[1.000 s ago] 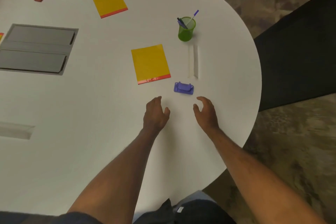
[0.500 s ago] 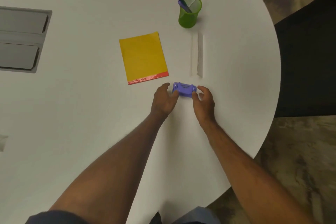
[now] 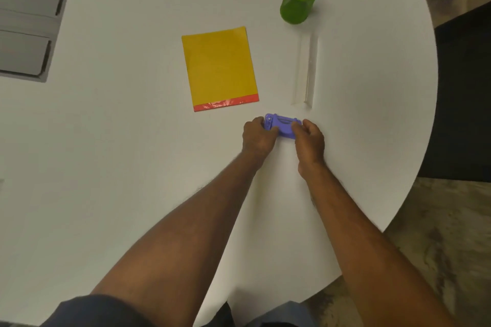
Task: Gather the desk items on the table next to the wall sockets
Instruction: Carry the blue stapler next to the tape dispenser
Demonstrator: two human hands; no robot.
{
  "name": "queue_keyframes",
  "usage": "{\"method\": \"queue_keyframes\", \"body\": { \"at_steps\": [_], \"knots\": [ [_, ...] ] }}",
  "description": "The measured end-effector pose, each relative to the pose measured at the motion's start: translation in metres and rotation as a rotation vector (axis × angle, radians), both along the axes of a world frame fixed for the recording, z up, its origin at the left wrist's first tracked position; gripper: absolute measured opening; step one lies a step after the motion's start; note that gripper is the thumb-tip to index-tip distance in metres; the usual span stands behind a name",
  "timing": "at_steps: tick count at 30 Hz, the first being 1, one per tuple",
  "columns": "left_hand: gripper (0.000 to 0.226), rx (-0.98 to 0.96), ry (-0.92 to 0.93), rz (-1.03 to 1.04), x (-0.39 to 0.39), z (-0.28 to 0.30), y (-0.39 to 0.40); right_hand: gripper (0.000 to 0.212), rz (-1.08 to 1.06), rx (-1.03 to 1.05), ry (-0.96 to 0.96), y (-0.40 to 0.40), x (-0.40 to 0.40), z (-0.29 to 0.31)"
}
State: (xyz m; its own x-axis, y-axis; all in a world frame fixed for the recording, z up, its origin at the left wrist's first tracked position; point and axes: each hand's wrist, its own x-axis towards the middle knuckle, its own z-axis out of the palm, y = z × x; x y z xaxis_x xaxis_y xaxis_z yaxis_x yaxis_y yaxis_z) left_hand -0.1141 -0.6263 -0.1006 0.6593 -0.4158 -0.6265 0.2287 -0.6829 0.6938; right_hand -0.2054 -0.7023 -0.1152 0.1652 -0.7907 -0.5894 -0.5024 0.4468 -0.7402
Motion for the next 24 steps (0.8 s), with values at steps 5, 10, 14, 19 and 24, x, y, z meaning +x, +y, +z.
{"method": "queue_keyframes", "body": {
  "at_steps": [5,10,14,19,24],
  "knots": [
    [0.032,-0.015,0.075,0.069,-0.002,0.000,0.002,0.051,0.030,0.081,-0.049,0.001,-0.004,0.008],
    [0.034,-0.025,0.162,0.143,-0.003,0.005,0.009,0.042,0.036,0.135,-0.092,0.003,-0.011,0.011],
    [0.038,-0.057,0.227,0.197,-0.001,0.014,0.027,0.035,0.094,0.118,-0.097,0.012,-0.016,0.019],
    [0.043,-0.133,0.236,0.290,0.004,0.032,0.076,0.027,0.184,0.089,-0.128,0.048,-0.006,0.043],
    [0.041,-0.203,0.262,0.426,0.022,0.059,0.147,0.028,0.323,0.064,-0.121,0.107,0.025,0.069]
  ]
}}
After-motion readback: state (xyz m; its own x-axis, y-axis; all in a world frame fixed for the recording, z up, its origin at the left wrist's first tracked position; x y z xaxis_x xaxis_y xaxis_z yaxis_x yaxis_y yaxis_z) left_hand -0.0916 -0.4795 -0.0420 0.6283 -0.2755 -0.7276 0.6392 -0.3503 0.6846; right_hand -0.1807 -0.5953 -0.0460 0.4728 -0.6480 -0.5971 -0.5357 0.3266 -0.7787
